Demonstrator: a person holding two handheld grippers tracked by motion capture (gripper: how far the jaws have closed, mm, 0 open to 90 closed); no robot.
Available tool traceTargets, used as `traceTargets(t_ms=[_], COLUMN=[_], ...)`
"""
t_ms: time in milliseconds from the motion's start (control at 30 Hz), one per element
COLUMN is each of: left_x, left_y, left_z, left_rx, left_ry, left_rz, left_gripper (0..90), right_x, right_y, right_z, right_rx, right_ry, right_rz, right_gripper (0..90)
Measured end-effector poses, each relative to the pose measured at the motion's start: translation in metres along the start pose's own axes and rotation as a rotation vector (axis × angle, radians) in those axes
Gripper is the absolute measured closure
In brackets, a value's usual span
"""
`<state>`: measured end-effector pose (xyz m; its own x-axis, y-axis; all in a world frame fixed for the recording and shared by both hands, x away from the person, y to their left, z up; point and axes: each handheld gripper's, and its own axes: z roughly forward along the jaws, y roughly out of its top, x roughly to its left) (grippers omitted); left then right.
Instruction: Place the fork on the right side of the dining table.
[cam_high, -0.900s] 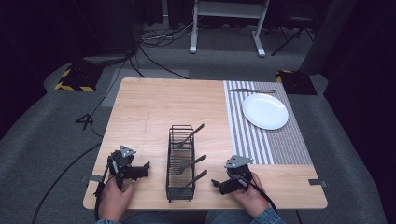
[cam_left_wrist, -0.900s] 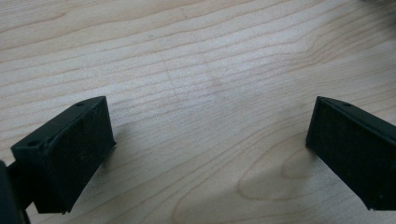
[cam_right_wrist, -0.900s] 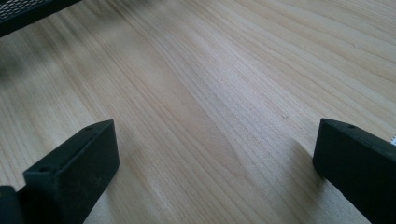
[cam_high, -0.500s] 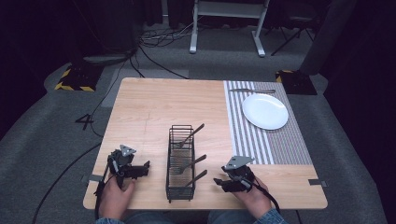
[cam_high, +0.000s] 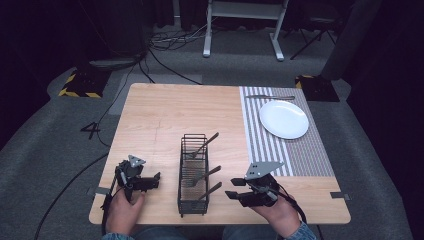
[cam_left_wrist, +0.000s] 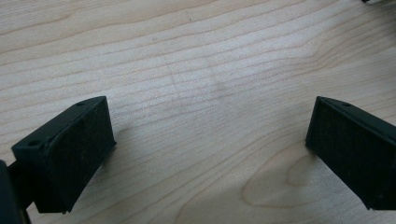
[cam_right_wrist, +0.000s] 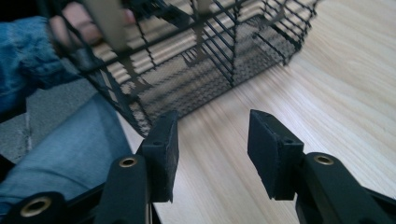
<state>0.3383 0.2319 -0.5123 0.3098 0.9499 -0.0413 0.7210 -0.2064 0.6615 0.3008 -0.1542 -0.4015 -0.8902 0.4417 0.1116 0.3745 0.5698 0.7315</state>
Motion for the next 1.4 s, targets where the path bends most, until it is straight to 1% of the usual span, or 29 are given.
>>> traceTargets(t_ms=[33, 67, 133, 167, 233, 400, 500, 567, 700, 767, 800, 833, 867, 900, 1000, 1033, 1133, 1200, 1233, 1400], left_x=[0.0, 0.0, 0.0, 0.0, 0.0, 0.0, 0.0, 0.0, 0.0, 0.0, 0.0, 0.0, 0.0, 0.0, 0.0, 0.0, 0.0, 0.0, 0.0, 0.0], left_y=[0.0, 0.0, 0.0, 0.0, 0.0, 0.0, 0.0, 0.0, 0.0, 0.0, 0.0, 0.0, 0.0, 0.0, 0.0, 0.0, 0.0, 0.0, 0.0, 0.0], left_z=[0.0, 0.0, 0.0, 0.0, 0.0, 0.0, 0.0, 0.0, 0.0, 0.0, 0.0, 0.0, 0.0, 0.0, 0.0, 0.0, 0.0, 0.0, 0.0, 0.0], left_rx=[0.0, 0.0, 0.0, 0.0, 0.0, 0.0, 0.0, 0.0, 0.0, 0.0, 0.001, 0.0, 0.001, 0.0, 0.0, 0.0, 0.0, 0.0, 0.0, 0.0], left_ry=[0.001, 0.001, 0.0, 0.001, 0.0, 0.001, 0.001, 0.001, 0.001, 0.001, 0.002, 0.001, 0.002, 0.003, 0.001, 0.003, 0.003, 0.001, 0.003, 0.001], left_rz=[0.0, 0.0, 0.0, 0.0, 0.0, -0.002, 0.0, 0.0, 0.0, 0.0, 0.0, 0.0, 0.0, 0.001, 0.0, 0.001, 0.001, 0.0, 0.001, 0.0], left_gripper=[1.0, 1.0, 1.0, 1.0, 1.0, 1.0, 1.0, 1.0, 1.0, 1.1, 1.1, 1.1, 1.1, 1.1, 1.1, 1.1, 1.1, 1.1, 1.1, 1.1], right_x=[0.005, 0.005, 0.01, 0.014, 0.017, 0.027, 0.03, 0.03, 0.031, 0.032, 0.032, 0.031, 0.031, 0.031, 0.031, 0.03, 0.029, 0.029, 0.029, 0.03], right_y=[0.005, 0.005, 0.009, 0.015, 0.017, 0.03, 0.037, 0.038, 0.044, 0.046, 0.047, 0.05, 0.05, 0.051, 0.053, 0.055, 0.056, 0.057, 0.057, 0.058], right_z=[-0.004, -0.004, -0.007, -0.011, -0.012, -0.02, -0.023, -0.023, -0.022, -0.02, -0.019, -0.017, -0.017, -0.016, -0.013, -0.011, -0.01, -0.008, -0.006, -0.004], right_rx=[-0.009, -0.009, -0.016, -0.022, -0.024, -0.037, -0.047, -0.047, -0.053, -0.052, -0.047, -0.037, -0.037, -0.032, -0.018, -0.003, 0.006, 0.018, 0.033, 0.05], right_ry=[0.012, 0.012, 0.02, 0.031, 0.036, 0.062, 0.075, 0.077, 0.081, 0.083, 0.084, 0.091, 0.091, 0.09, 0.094, 0.097, 0.097, 0.098, 0.1, 0.103], right_rz=[-0.014, -0.014, -0.027, -0.037, -0.04, -0.065, -0.066, -0.067, -0.062, -0.068, -0.065, -0.064, -0.064, -0.064, -0.067, -0.067, -0.07, -0.071, -0.076, -0.081], right_gripper=[54.6, 54.6, 54.7, 55.3, 55.4, 55.5, 55.5, 55.5, 56.7, 58.2, 59.2, 63.1, 63.1, 65.5, 65.7, 65.7, 66.9, 69.2, 72.2, 76.6])
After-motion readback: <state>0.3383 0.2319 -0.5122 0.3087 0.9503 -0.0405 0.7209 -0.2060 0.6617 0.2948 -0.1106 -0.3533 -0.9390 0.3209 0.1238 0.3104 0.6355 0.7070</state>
